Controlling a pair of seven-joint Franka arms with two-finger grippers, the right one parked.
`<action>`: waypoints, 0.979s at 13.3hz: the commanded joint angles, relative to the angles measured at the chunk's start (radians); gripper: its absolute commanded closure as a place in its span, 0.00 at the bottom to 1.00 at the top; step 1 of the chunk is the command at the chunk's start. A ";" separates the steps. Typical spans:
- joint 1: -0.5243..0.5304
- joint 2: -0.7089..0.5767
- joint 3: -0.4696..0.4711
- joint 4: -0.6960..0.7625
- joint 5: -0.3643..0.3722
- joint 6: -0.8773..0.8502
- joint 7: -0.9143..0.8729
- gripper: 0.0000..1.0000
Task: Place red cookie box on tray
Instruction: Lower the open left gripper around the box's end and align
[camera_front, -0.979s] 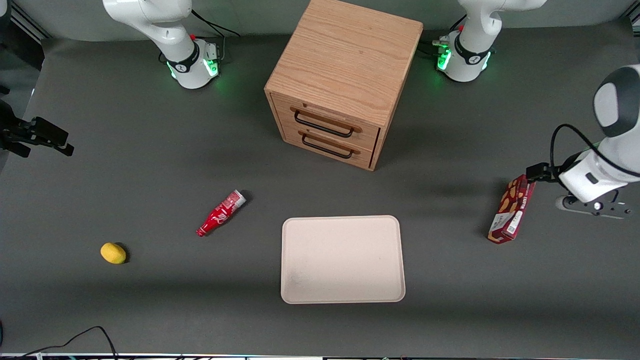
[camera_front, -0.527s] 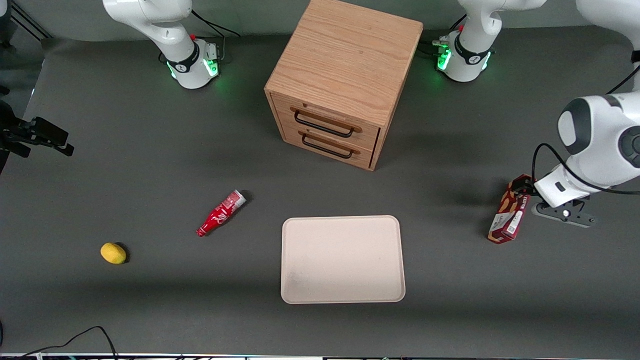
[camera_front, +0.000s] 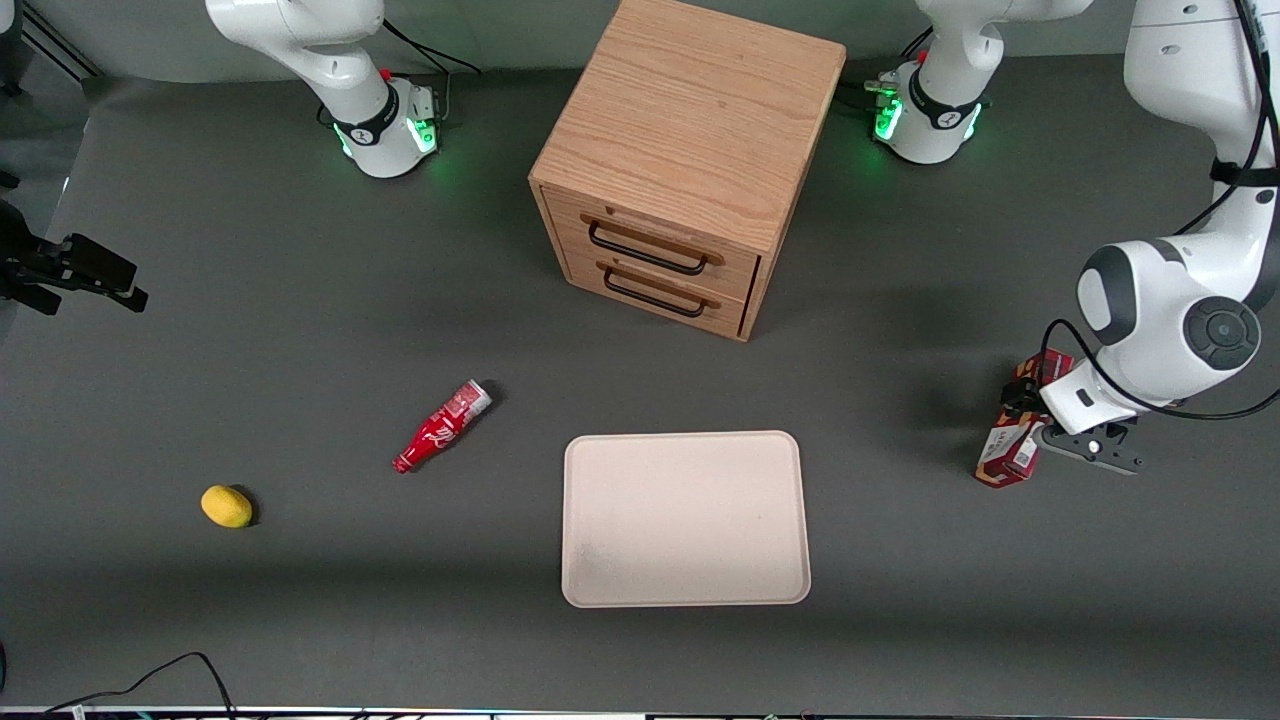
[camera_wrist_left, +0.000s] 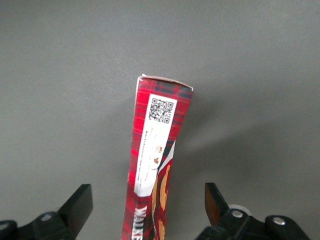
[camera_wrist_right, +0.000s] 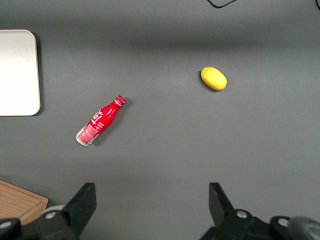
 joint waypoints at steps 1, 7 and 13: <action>0.002 0.002 0.001 -0.025 -0.020 0.047 0.034 0.00; 0.002 0.017 0.001 -0.031 -0.045 0.073 0.057 0.48; 0.023 0.031 0.001 -0.044 -0.169 0.115 0.217 1.00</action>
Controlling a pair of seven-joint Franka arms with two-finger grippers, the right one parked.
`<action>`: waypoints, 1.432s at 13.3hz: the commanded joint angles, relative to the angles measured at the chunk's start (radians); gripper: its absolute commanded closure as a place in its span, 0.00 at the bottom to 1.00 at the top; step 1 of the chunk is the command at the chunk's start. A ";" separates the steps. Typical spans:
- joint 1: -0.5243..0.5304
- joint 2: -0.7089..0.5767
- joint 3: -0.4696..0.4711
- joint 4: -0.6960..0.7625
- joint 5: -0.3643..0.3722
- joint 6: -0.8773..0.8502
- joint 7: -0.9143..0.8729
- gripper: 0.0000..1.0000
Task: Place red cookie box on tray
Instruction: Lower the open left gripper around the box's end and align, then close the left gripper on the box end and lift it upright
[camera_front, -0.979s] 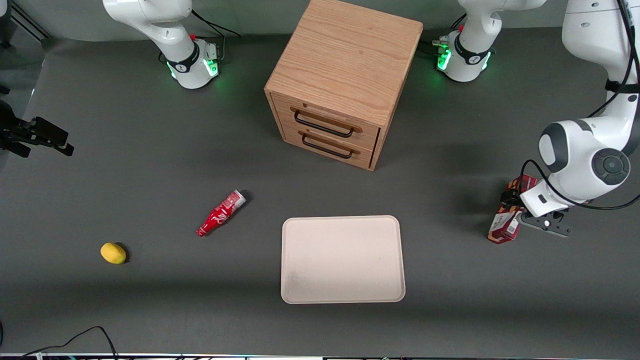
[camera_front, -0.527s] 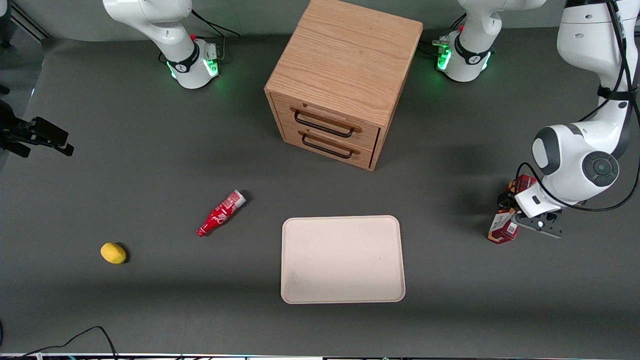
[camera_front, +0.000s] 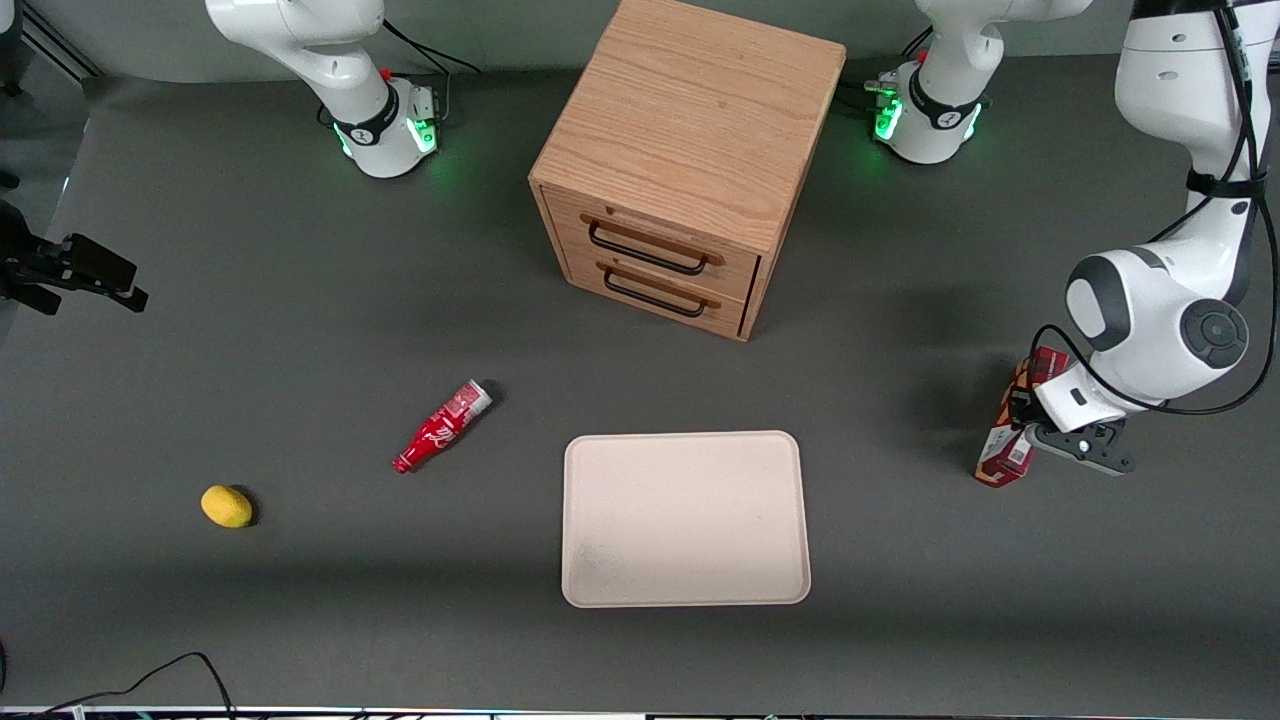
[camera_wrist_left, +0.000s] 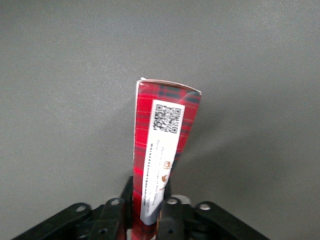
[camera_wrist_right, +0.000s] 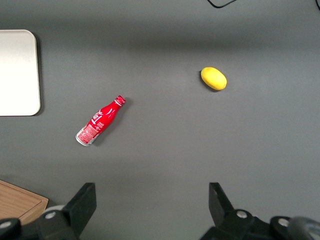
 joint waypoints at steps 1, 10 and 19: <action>0.007 0.000 0.000 -0.013 -0.031 0.021 0.047 1.00; -0.005 -0.053 0.001 0.022 -0.029 -0.055 0.024 1.00; -0.030 -0.147 0.007 0.522 0.130 -0.831 -0.226 1.00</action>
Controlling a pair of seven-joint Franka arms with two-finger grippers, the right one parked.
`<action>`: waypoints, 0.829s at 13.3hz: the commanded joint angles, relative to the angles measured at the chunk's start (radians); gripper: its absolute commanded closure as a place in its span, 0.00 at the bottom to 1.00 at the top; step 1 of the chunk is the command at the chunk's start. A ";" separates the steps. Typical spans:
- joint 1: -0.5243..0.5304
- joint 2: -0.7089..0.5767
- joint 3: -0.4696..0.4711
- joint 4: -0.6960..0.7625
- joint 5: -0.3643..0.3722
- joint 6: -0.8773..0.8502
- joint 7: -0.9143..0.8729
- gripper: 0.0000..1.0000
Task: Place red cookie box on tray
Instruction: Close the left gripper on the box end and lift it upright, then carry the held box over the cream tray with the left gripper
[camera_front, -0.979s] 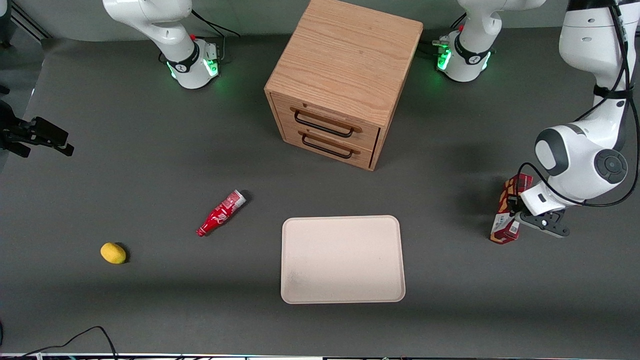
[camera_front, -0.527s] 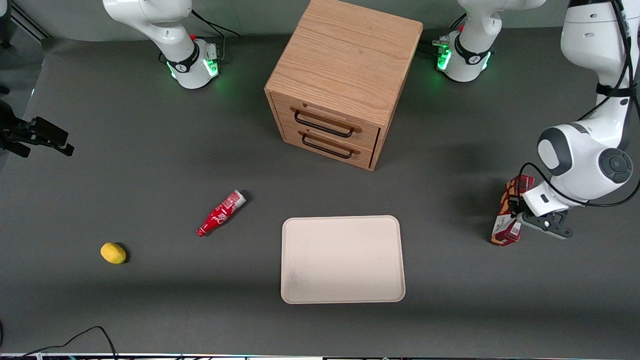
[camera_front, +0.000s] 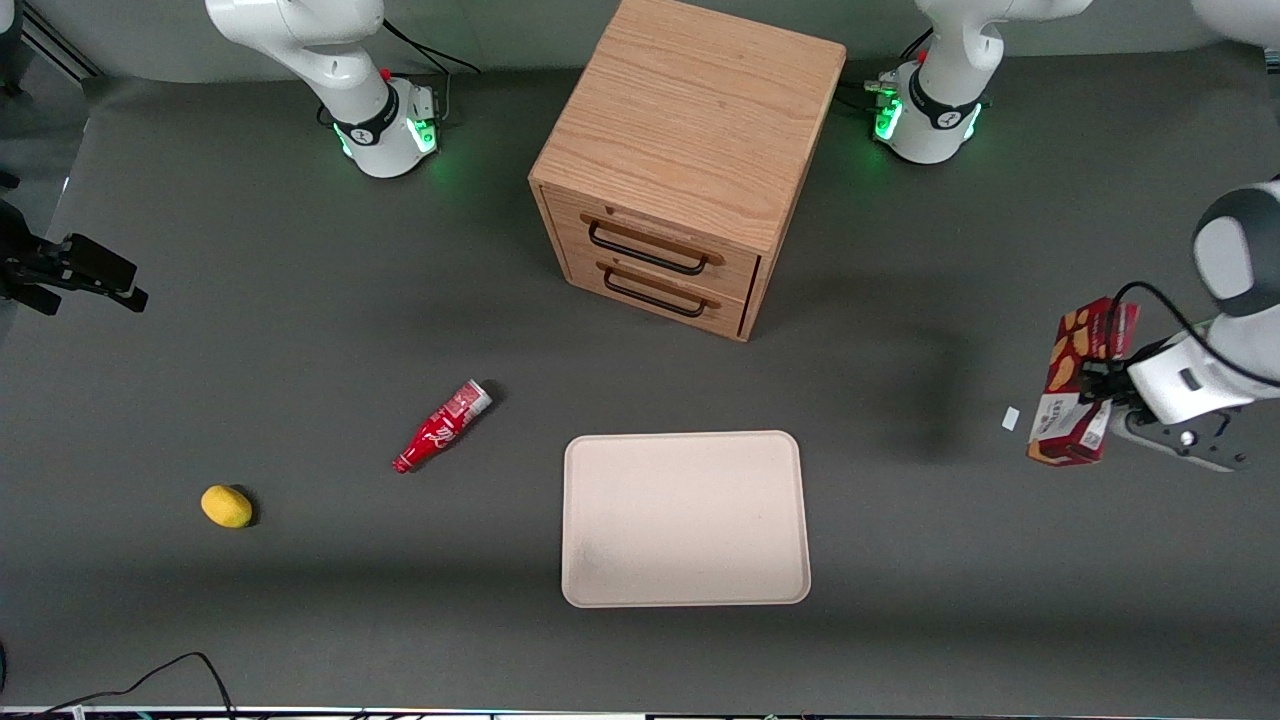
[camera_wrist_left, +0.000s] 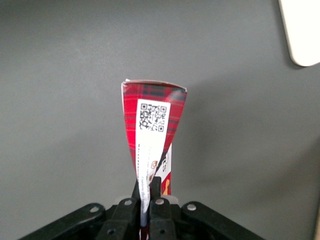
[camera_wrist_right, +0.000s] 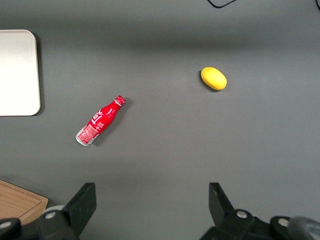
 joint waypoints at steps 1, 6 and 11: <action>-0.025 0.013 0.005 0.170 0.020 -0.179 -0.061 1.00; -0.094 0.022 0.002 0.266 0.020 -0.244 -0.133 1.00; -0.230 0.181 -0.030 0.433 0.009 -0.238 -0.429 1.00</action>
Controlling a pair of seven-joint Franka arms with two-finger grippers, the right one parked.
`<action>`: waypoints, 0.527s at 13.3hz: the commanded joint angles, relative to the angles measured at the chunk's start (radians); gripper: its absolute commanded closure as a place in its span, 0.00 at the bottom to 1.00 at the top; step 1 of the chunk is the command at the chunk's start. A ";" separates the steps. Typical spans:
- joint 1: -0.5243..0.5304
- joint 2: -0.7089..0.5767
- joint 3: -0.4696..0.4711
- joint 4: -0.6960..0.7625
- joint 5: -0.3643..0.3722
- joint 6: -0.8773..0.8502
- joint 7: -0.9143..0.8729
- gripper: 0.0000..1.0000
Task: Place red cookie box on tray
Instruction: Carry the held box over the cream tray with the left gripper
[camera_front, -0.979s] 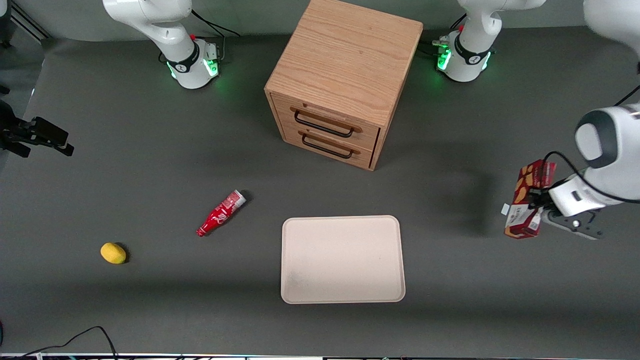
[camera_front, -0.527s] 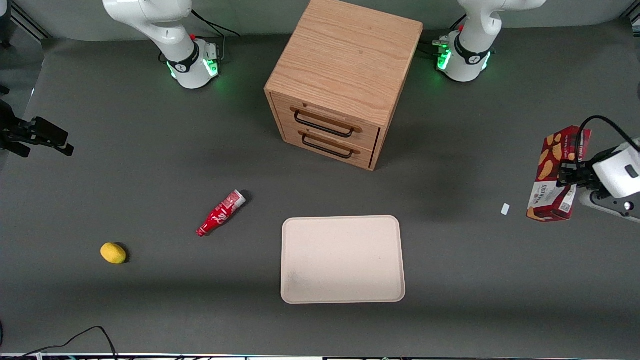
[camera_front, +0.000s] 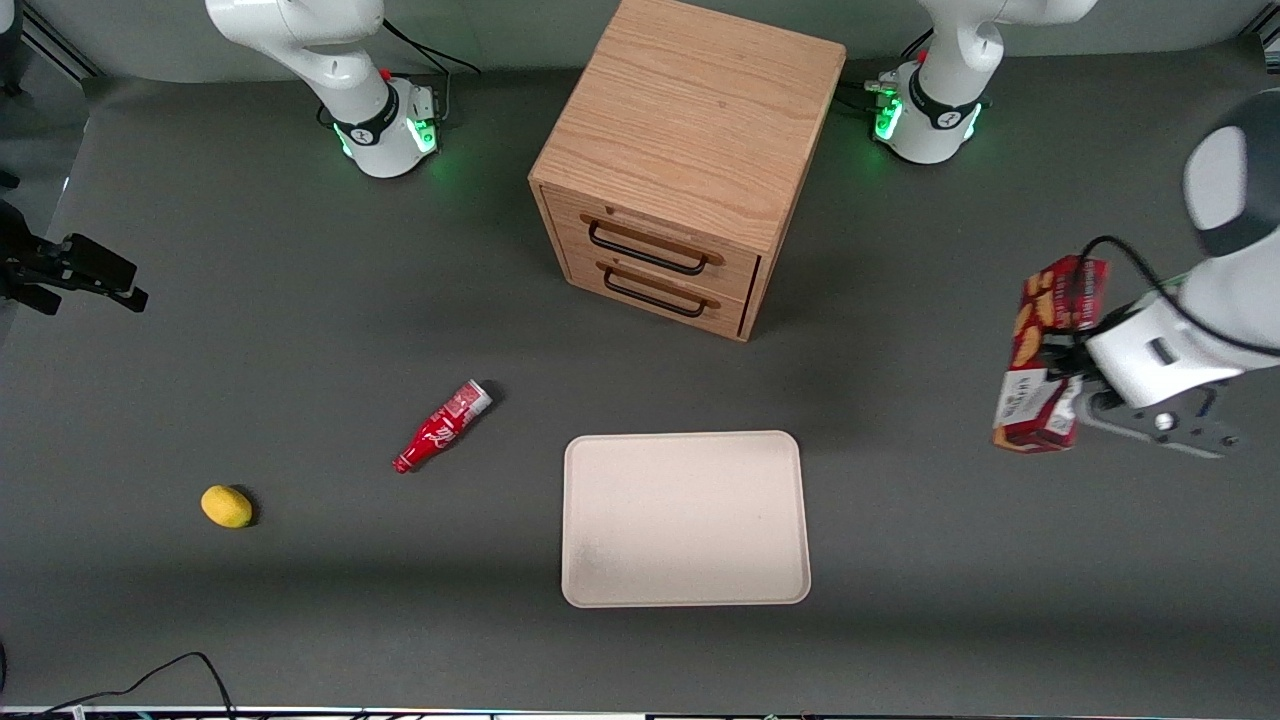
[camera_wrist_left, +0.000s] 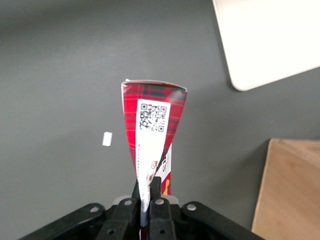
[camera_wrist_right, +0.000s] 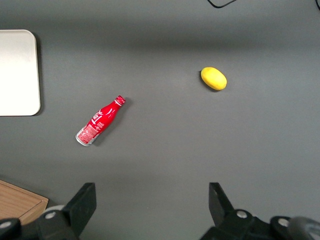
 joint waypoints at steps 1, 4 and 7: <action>-0.063 0.152 -0.035 0.195 0.004 -0.022 -0.206 1.00; -0.071 0.327 -0.155 0.379 0.005 0.012 -0.458 1.00; -0.126 0.459 -0.160 0.420 0.007 0.209 -0.570 1.00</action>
